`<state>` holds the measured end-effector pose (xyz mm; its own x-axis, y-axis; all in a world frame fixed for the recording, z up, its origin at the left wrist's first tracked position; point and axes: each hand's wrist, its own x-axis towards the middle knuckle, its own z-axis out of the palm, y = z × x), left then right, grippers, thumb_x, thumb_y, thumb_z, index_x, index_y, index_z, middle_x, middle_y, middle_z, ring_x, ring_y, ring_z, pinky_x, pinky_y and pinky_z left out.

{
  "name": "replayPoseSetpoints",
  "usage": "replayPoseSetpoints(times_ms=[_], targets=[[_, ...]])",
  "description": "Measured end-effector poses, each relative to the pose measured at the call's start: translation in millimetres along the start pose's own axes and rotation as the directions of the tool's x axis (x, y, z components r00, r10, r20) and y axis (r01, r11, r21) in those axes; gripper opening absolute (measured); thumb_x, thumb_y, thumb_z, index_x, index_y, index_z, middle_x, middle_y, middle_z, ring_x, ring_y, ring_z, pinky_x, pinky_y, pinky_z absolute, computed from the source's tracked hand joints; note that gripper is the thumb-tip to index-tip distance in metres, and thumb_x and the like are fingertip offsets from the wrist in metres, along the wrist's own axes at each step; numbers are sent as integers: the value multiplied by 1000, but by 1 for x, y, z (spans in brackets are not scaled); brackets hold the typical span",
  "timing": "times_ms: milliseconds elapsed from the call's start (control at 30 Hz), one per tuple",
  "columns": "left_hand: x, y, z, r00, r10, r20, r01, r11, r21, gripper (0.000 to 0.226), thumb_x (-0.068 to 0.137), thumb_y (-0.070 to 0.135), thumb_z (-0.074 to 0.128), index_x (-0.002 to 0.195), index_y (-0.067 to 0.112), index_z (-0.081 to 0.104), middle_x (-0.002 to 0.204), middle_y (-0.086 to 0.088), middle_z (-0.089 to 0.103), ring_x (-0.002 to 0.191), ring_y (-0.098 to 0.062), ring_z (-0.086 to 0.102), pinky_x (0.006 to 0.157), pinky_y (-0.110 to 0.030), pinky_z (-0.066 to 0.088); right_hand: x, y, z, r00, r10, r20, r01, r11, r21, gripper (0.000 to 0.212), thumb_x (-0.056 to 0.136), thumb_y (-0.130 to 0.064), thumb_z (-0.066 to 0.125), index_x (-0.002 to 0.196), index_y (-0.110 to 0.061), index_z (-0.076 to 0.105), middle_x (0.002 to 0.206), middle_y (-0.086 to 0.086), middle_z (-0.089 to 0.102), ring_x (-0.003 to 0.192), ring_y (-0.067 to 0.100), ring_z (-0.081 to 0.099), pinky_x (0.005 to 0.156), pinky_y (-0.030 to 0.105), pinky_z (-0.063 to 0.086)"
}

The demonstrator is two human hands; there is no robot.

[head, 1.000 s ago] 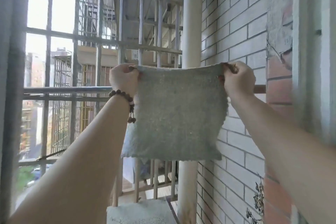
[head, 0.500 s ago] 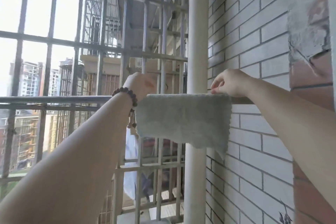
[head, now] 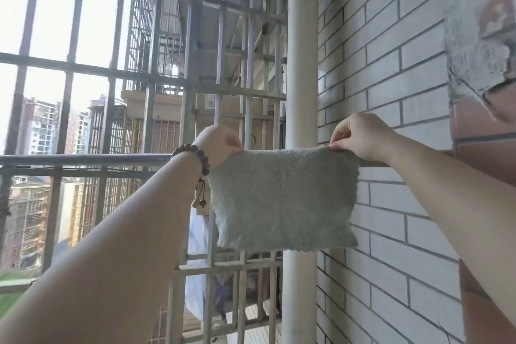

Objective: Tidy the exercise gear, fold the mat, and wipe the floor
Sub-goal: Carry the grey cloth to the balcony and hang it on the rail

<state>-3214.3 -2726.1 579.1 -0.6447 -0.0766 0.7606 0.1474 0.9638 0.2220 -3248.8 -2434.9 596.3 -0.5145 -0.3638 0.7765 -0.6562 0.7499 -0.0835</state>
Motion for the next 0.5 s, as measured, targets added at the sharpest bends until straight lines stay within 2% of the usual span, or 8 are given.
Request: replayPoseSetpoints(times_ms=[100,167,200,267,300,400,500], targets=[[13,3,3,999,-30,-39,33,996,86,9,91,24,64,83,22,67,102,-4,68,95,-23,61,92,-43,50,6,2,4,991,11,-137,-12,1000,-4,6,84,-17,69,80,-15,72,71,-2,63,75,16,58,67,23,37],[19,6,5,994,-53,-100,65,991,119,6,92,21,63,87,21,67,105,-4,68,95,-25,62,92,-46,50,8,4,6,991,44,-124,-50,998,-43,6,85,-19,69,86,-15,73,77,-1,64,78,18,57,72,24,39],[21,6,3,990,-61,-126,75,991,111,7,92,20,62,93,17,69,105,-5,68,94,-25,63,90,-44,51,8,5,5,994,56,-91,-63,995,-75,9,85,-21,69,91,-14,73,79,-2,62,79,18,55,75,25,40],[23,5,-3,988,-76,-137,82,996,40,11,91,18,63,99,14,70,101,-5,68,90,-23,65,79,-32,53,7,5,-1,997,67,-43,-71,993,-91,14,86,-23,68,97,-15,72,83,-3,59,84,17,53,78,25,39],[23,5,-7,993,-65,-99,68,997,27,11,90,18,65,98,13,71,100,-4,69,90,-22,66,74,-27,51,5,5,-5,998,65,-18,-66,994,-83,14,87,-24,67,97,-16,72,83,-4,58,86,16,53,78,25,39],[15,4,-17,994,-35,100,29,998,56,17,87,19,71,100,10,75,99,-4,71,88,-18,66,72,-21,48,-1,3,-14,988,67,141,-56,995,-79,11,86,-27,69,93,-21,73,80,-11,59,84,13,55,77,27,39],[10,10,-17,976,-72,206,52,994,99,19,89,15,67,106,8,74,107,-7,70,97,-21,64,82,-25,48,-3,4,-13,976,64,208,-50,996,-70,7,83,-25,71,89,-21,74,77,-10,62,75,4,54,68,25,40]])
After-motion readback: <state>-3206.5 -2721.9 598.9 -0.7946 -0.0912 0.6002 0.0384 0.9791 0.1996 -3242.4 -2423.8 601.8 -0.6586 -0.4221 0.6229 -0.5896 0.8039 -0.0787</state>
